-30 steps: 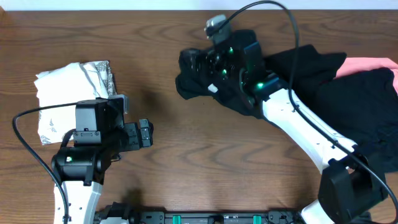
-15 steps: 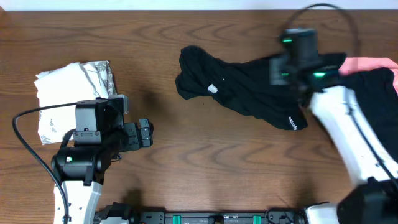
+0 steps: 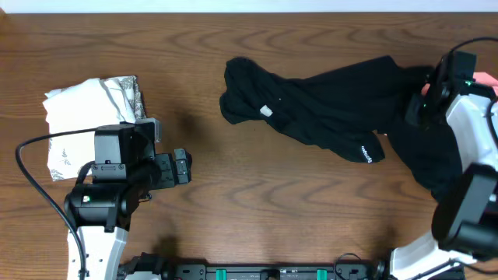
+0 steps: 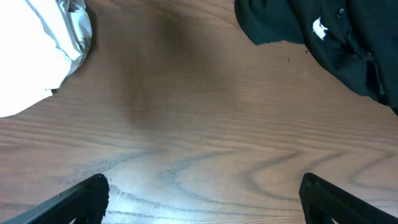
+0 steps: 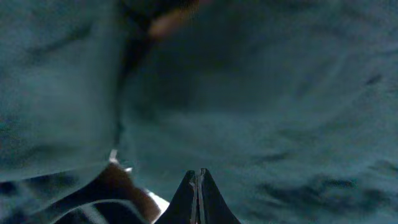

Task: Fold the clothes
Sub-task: 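Release the shirt and return the right gripper to the right pile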

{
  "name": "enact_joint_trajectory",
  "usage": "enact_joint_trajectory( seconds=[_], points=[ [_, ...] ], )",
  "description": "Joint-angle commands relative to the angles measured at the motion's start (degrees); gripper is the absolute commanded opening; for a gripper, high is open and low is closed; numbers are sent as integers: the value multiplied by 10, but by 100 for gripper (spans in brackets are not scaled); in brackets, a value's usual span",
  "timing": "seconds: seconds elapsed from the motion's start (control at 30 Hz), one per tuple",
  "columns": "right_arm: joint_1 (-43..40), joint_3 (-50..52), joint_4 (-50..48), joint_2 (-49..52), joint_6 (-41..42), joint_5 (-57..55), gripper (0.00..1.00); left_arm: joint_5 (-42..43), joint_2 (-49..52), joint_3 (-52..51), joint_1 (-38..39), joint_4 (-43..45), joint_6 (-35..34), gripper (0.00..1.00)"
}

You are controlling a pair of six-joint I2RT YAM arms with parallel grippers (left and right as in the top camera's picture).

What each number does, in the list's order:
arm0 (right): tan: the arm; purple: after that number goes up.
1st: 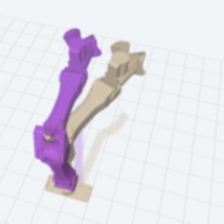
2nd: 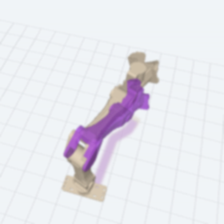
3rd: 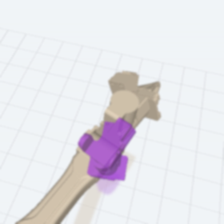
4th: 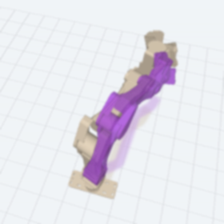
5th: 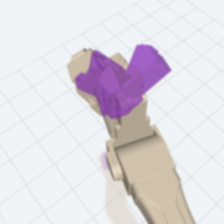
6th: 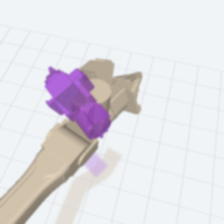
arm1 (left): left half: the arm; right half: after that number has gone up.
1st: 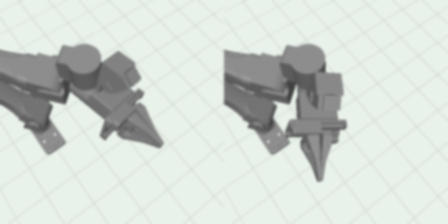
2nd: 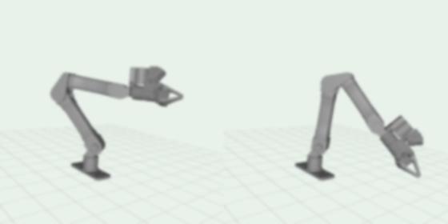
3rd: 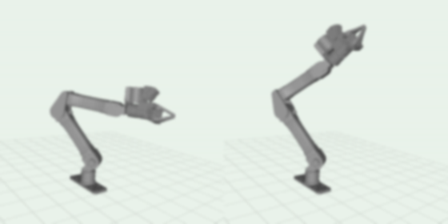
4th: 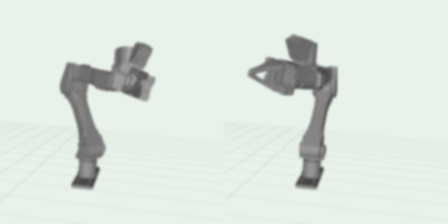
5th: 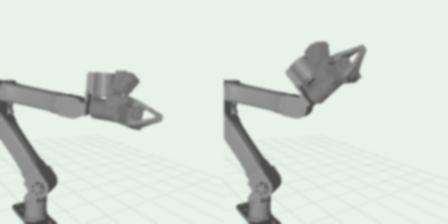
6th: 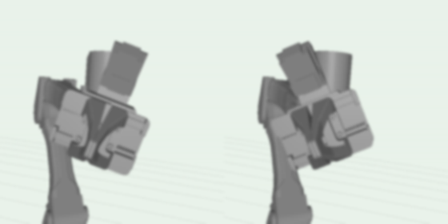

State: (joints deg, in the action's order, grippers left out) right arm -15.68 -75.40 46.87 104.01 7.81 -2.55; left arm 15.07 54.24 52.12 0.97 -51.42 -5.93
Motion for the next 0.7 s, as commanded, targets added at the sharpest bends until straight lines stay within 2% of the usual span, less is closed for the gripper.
enact_joint_trajectory(
  seconds=[0.0,0.33,0.67],
  points=[
    [-7,-3,-3,37,-27,17,1,3,0,9,1,-2,8,98],
    [-28,-3,-60,122,-38,-7,1,3,0,9,1,-2,8,98],
    [-120,-3,-118,127,-33,-50,6,3,0,9,1,-2,8,98]
  ],
)
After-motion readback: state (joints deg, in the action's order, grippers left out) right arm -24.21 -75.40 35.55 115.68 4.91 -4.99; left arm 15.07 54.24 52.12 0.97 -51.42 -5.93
